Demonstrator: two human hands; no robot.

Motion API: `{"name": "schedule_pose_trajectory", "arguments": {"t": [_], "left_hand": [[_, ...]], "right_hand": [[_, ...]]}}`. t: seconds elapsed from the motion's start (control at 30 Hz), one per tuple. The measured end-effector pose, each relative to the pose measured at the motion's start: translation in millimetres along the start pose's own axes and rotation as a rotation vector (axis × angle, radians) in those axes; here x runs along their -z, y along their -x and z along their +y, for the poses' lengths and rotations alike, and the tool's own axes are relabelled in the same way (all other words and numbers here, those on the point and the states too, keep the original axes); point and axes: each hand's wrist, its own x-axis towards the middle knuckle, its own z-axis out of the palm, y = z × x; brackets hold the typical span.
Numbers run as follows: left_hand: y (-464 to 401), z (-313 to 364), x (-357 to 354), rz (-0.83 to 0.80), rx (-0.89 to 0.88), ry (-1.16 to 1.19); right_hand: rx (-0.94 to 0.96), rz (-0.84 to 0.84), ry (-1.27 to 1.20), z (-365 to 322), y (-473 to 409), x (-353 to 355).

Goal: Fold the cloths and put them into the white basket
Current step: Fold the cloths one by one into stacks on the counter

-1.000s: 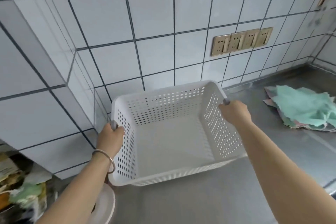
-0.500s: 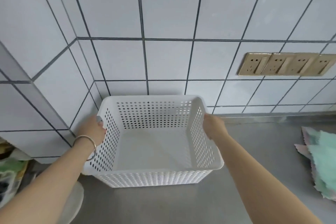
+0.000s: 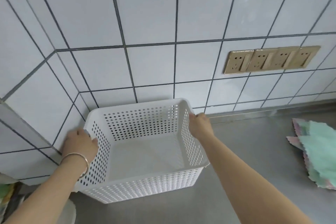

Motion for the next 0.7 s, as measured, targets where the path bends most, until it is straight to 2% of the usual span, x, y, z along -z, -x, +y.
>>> {"name": "schedule_pose_trajectory", "arguments": {"t": [0.07,0.17,0.23,0.3,0.37,0.43,0.57,0.7], "left_hand": [[5.6,4.2,13.3,0.087,-0.089,-0.103],[24.3,49.2,42.2,0.357,-0.433,0.074],[55.8,101.1,52.5,0.508,-0.713,0.241],[100.0,144.9,59.2,0.649,-0.935,0.369],[153.6,204.0,54.6,0.702,-1.131,0.477],[178.3,232.5,49.7,0.666,-1.205,0.534],[241.5,315.3,-15.3,0.426,-1.381,0.586],[296.6,392.2,-107.5,0.137,-1.344,0.505]], "right_hand": [[0.046,0.162,-0.164,0.2,8.3,3.5],[0.312,0.482,-0.213,26.7,34.8,33.3],[0.47,0.638,-0.08,72.2,52.5,56.0],[0.542,0.691,0.102,123.6,62.0,74.2],[0.444,0.699,0.252,195.9,70.9,104.3],[0.351,0.681,0.308,239.1,72.6,114.8],[0.047,0.571,0.325,345.5,80.0,152.0],[-0.078,0.511,0.464,427.6,58.3,190.9]]}}
